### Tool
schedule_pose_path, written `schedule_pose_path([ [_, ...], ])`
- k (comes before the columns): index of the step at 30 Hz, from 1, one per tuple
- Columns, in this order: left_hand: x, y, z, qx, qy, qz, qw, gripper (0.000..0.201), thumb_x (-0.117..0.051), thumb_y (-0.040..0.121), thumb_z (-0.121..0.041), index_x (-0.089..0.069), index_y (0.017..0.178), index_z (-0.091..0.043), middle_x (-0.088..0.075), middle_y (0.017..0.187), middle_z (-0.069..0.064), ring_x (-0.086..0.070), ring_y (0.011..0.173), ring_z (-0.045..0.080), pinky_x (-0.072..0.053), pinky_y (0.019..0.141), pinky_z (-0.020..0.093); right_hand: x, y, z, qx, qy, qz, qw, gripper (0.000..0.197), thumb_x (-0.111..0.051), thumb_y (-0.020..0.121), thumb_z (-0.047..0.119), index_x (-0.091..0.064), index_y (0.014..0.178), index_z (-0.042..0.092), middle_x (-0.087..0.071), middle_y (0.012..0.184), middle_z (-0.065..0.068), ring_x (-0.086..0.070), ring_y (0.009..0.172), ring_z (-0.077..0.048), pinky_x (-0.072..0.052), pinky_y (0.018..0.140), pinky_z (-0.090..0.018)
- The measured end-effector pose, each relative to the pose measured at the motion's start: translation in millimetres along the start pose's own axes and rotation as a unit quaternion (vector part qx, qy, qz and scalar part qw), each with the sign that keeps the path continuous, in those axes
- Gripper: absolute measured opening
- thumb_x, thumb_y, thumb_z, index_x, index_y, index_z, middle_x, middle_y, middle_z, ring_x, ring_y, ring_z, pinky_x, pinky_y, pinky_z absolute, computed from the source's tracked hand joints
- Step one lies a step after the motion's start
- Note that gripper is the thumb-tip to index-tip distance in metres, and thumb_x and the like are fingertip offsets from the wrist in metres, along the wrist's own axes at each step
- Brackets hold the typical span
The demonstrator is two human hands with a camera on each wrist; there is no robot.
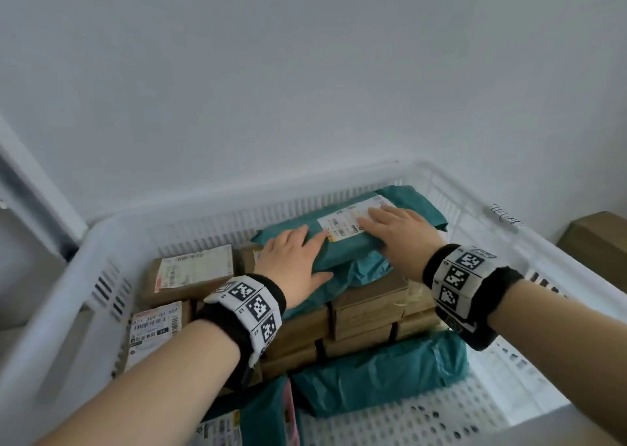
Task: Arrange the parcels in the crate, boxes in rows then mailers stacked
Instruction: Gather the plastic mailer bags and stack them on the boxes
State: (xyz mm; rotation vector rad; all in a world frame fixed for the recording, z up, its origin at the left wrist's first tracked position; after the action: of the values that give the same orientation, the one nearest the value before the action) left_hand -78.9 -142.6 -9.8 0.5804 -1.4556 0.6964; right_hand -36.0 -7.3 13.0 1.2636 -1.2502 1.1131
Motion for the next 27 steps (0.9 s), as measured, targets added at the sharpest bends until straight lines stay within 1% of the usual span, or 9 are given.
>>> schedule_pose_path([
  [3, 27, -8, -16, -0.034, -0.028, -0.095, 0.994, 0.065, -0.049, 0.090, -0.050, -0.033, 0.145, -0.019, -0.035, 0.148, 0.005, -0.032, 0.137, 0.024, -0.031, 0.114, 0.037, 8, -8, 7, 0.000, 0.039, 0.034, 0.999, 0.056, -0.055, 0.089, 0.033, -0.039, 0.142, 0.022, -0.035, 0.148, -0.001, -0.028, 0.140, -0.021, -0.022, 0.116, -0.033],
  [6, 53, -30, -53, -0.161, -0.063, -0.219, 0.960, 0.029, -0.053, 0.085, -0.034, -0.064, 0.105, -0.015, -0.065, 0.102, 0.002, -0.064, 0.094, 0.023, -0.051, 0.076, 0.031, 39, -21, 20, 0.014, 0.102, -0.042, 0.994, 0.024, -0.054, 0.087, 0.032, -0.067, 0.101, 0.018, -0.063, 0.110, 0.000, -0.057, 0.107, -0.020, -0.048, 0.086, -0.032],
  [8, 34, -32, -69, -0.193, -0.123, -0.154, 0.961, 0.019, -0.054, 0.086, -0.031, -0.064, 0.090, -0.016, -0.066, 0.085, 0.000, -0.064, 0.077, 0.022, -0.046, 0.062, 0.028, 29, -28, 26, 0.009, 0.089, 0.008, 0.996, 0.021, -0.053, 0.084, 0.031, -0.068, 0.080, 0.017, -0.067, 0.087, -0.001, -0.062, 0.085, -0.024, -0.045, 0.060, -0.027],
  [10, -2, -27, -78, -0.186, -0.143, -0.040, 0.971, 0.017, -0.053, 0.089, -0.031, -0.065, 0.092, -0.019, -0.066, 0.090, 0.000, -0.062, 0.083, 0.022, -0.047, 0.068, 0.029, 4, -34, 32, 0.025, 0.044, 0.104, 0.993, 0.025, -0.051, 0.083, 0.029, -0.060, 0.065, 0.014, -0.059, 0.068, -0.001, -0.056, 0.073, -0.028, -0.033, 0.048, -0.022],
  [12, -37, -26, -89, -0.203, -0.116, 0.047, 0.971, 0.022, -0.047, 0.092, -0.029, -0.066, 0.090, -0.017, -0.067, 0.094, 0.003, -0.060, 0.085, 0.023, -0.048, 0.075, 0.032, -19, -39, 29, 0.027, 0.037, 0.177, 0.983, 0.031, -0.049, 0.084, 0.026, -0.047, 0.054, 0.015, -0.047, 0.059, 0.000, -0.045, 0.067, -0.027, -0.030, 0.047, -0.023],
  [16, -129, -34, -98, -0.157, -0.019, 0.279, 0.947, 0.042, -0.042, 0.097, -0.036, -0.054, 0.126, -0.008, -0.054, 0.129, 0.012, -0.053, 0.117, 0.028, -0.045, 0.097, 0.036, -68, -41, 14, -0.006, 0.074, 0.339, 0.938, 0.027, -0.043, 0.091, 0.019, -0.063, 0.076, 0.007, -0.061, 0.078, -0.008, -0.049, 0.059, -0.018, -0.038, 0.052, -0.022],
  [19, -170, -33, -92, -0.091, -0.002, 0.322, 0.942, 0.049, -0.048, 0.094, -0.040, -0.045, 0.129, -0.006, -0.044, 0.136, 0.014, -0.046, 0.125, 0.030, -0.043, 0.100, 0.039, -92, -46, 8, -0.039, 0.151, 0.414, 0.897, 0.031, -0.042, 0.094, 0.017, -0.060, 0.072, 0.006, -0.063, 0.082, -0.011, -0.051, 0.061, -0.019, -0.043, 0.058, -0.023],
  [24, -200, -35, -96, -0.034, 0.008, 0.329, 0.944, 0.064, -0.066, 0.083, -0.038, -0.036, 0.131, -0.008, -0.040, 0.136, 0.015, -0.049, 0.123, 0.032, -0.044, 0.098, 0.041, -99, -42, 6, -0.012, 0.128, 0.393, 0.910, 0.035, -0.047, 0.094, 0.028, -0.062, 0.066, 0.013, -0.065, 0.069, 0.000, -0.056, 0.059, -0.012, -0.048, 0.060, -0.022],
  [27, -212, -39, -102, -0.036, -0.006, 0.359, 0.933, 0.072, -0.075, 0.074, -0.037, -0.035, 0.128, -0.013, -0.040, 0.133, 0.016, -0.051, 0.119, 0.034, -0.047, 0.098, 0.043, -101, -41, 10, 0.001, 0.115, 0.398, 0.910, 0.035, -0.045, 0.096, 0.032, -0.066, 0.076, 0.012, -0.070, 0.083, -0.001, -0.057, 0.065, -0.012, -0.046, 0.060, -0.021],
])
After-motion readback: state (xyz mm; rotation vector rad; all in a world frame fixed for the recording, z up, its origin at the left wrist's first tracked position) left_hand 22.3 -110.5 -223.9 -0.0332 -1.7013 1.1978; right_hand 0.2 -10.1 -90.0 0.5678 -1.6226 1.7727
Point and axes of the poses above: each hand's wrist, its own y-axis towards the middle knuckle, its own x-axis out of the back of the hand, z = x × y, the point moved 9 cm from there along y, towards the middle knuckle
